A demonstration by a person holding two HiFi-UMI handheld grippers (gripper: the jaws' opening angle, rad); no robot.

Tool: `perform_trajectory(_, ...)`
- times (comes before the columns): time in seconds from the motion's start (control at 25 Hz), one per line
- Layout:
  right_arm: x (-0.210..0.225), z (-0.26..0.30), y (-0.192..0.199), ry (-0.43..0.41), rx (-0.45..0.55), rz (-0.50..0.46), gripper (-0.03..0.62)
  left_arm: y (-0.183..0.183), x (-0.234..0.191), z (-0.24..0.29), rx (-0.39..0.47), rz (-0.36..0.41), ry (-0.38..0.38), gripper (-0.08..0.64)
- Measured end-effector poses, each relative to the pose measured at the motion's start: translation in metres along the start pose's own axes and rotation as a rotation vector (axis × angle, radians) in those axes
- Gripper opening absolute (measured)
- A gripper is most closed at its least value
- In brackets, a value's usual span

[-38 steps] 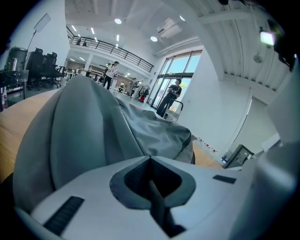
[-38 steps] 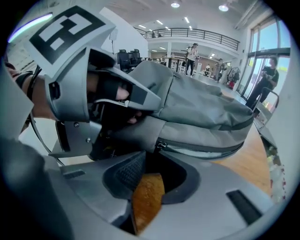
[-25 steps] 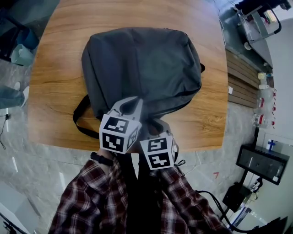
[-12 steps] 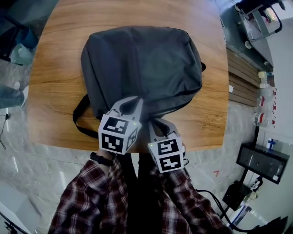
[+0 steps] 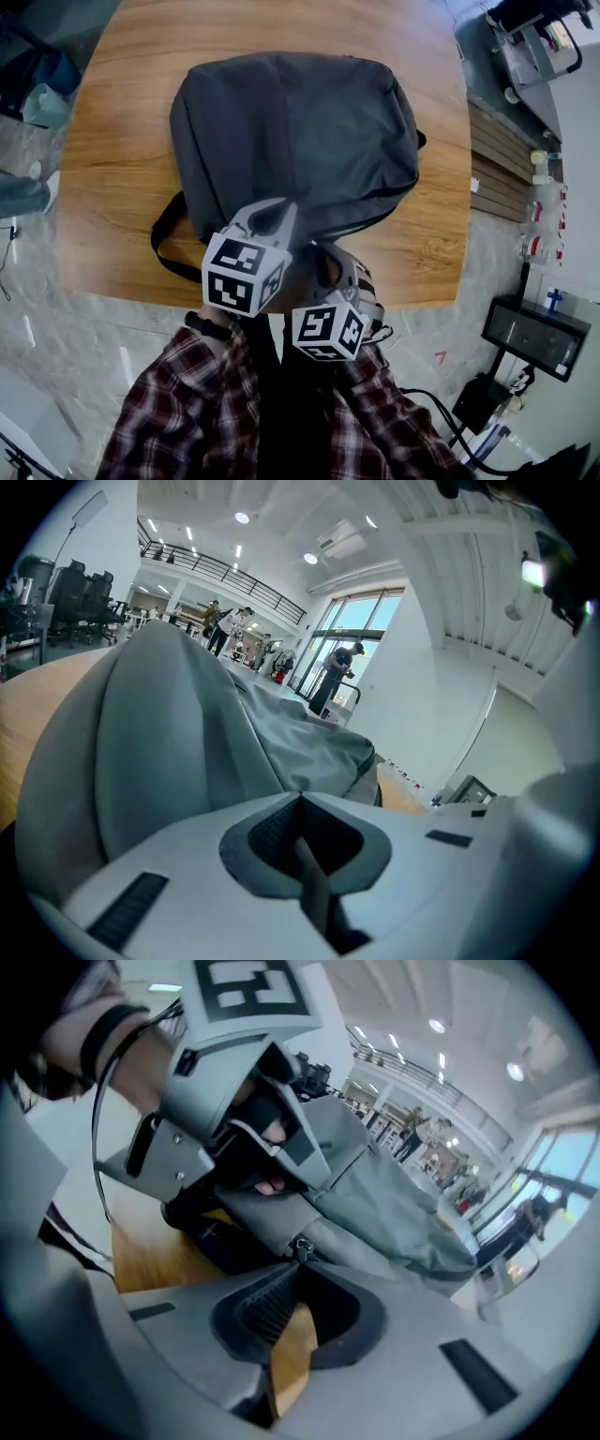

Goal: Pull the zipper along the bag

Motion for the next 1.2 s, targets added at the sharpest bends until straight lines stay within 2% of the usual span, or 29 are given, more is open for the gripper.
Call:
perform_trajectory(0.12,-0.002,0.001,0.002,-0.174,-0.012,0.271,0.028,0.000,0.000,0.000,0.001,0.001,0.001,0.009)
perform_trajectory(0.28,-0.005,0.004,0.003,-0.441,-0.030,0.770,0.026,0.000,0.000,-0.001,0.000,0.002,0.001,0.009)
perform_trajectory(0.36,-0.007,0.007,0.003,-0.551,-0.050,0.984,0.028,0.000,0.000,-0.001,-0.001,0.002,0.002,0.009)
perform_trajectory(0.44,-0.007,0.010,0.003,-0.625,-0.071,1.117,0.028,0.001,0.000,0.000,-0.001,0.004,0.001,0.009)
perform_trajectory(0.52,-0.007,0.011,0.003,-0.664,-0.086,1.169,0.028,0.001,0.000,0.000,-0.001,0.005,0.000,0.009)
perform_trajectory(0.64,-0.003,0.009,0.006,-0.656,-0.089,1.145,0.028,0.001,0.000,0.000,-0.001,0.005,-0.001,0.009)
perform_trajectory(0.76,0.005,0.006,0.009,-0.570,-0.071,1.050,0.029,0.001,0.001,0.001,0.000,0.006,0.000,0.009)
perform_trajectory(0.96,0.010,0.003,0.007,-0.353,-0.059,0.710,0.032,0.000,0.000,0.000,0.000,0.006,-0.002,0.009)
perform_trajectory(1.04,0.009,0.005,0.007,-0.296,-0.063,0.597,0.032,0.000,0.000,0.000,0.000,0.007,-0.002,0.009)
perform_trajectory(1.12,0.004,0.006,0.006,-0.319,-0.083,0.536,0.032,0.000,0.000,0.000,0.000,0.008,-0.004,0.009)
perform_trajectory(1.2,-0.007,0.006,0.002,-0.402,-0.115,0.482,0.031,0.000,0.000,0.000,-0.001,0.010,-0.006,0.009)
Point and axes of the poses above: the fingertips, and each gripper's own axes: z forward along the fingers, x to its right, y out of its underside, the point moved 1 cm from there along -z, backward along the fingers, and after that the axes turned 9 degrees about z, right-handed, at the moved point
